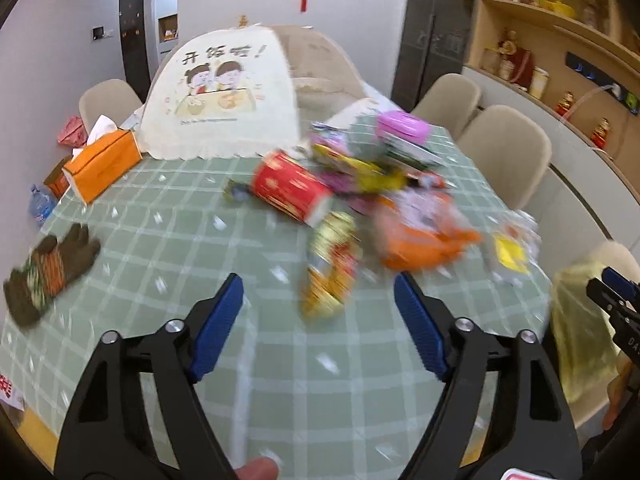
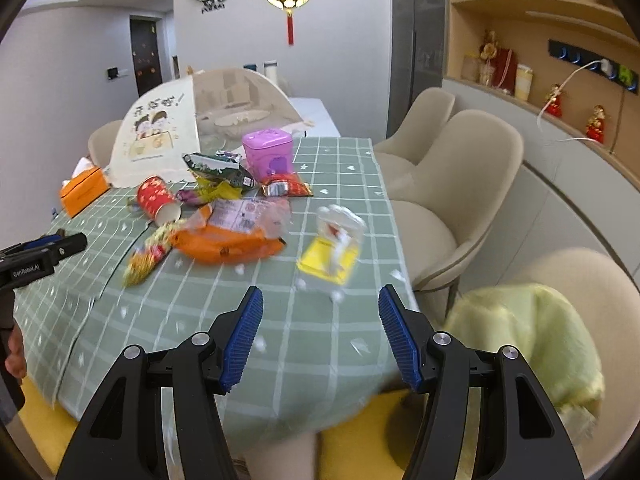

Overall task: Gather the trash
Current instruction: 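Grasp the pink candy wrapper with the left gripper while the right gripper grasps the white milk pouch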

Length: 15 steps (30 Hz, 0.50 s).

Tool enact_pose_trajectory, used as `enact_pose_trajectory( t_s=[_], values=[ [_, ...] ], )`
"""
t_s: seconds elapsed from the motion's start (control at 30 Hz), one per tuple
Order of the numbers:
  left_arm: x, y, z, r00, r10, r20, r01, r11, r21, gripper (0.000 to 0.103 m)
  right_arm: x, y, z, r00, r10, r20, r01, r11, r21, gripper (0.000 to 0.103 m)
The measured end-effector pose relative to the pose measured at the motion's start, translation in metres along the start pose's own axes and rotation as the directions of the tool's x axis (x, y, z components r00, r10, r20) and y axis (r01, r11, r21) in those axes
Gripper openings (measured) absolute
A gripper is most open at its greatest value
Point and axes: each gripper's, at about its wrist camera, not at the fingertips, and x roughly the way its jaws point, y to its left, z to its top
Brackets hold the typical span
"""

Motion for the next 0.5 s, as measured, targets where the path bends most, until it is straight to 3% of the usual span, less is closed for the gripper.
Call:
enact_pose_trajectory(
  t_s=[0.17,0.27,0.37,0.4,0.5],
  values=[
    [0.051,0.054,0.053,0.999,-0.022,-0.027,0.022,1.0,0.006,0.059,0.041,0.018,0.034,0.998,-0.052,-0.02,0.053,0.997,0.064,0.057],
    [0.071,0.066,0.089,0.995,-0.096,0.008,0.095,0.994,0.057,0.059,0.053,0.024,0.046,0.996,-0.09,-0.02,0.092,0.992,0.084,0.057],
    [0.099,0.062,0.124,0.967,-0.255,-0.01,0.255,0.963,0.089,0.059,0.065,0.027,0.051,0.991,-0.13,-0.034,0.133,0.987,0.09,0.057],
    [0.113,0.059,0.135,0.95,-0.312,-0.031,0.314,0.946,0.08,0.059,0.07,0.029,0.052,0.988,-0.146,-0.043,0.149,0.984,0.093,0.057],
    [0.159,0.043,0.165,0.907,-0.405,-0.116,0.413,0.909,0.056,0.058,0.078,0.03,0.055,0.984,-0.169,-0.065,0.175,0.979,0.108,0.057]
  ],
)
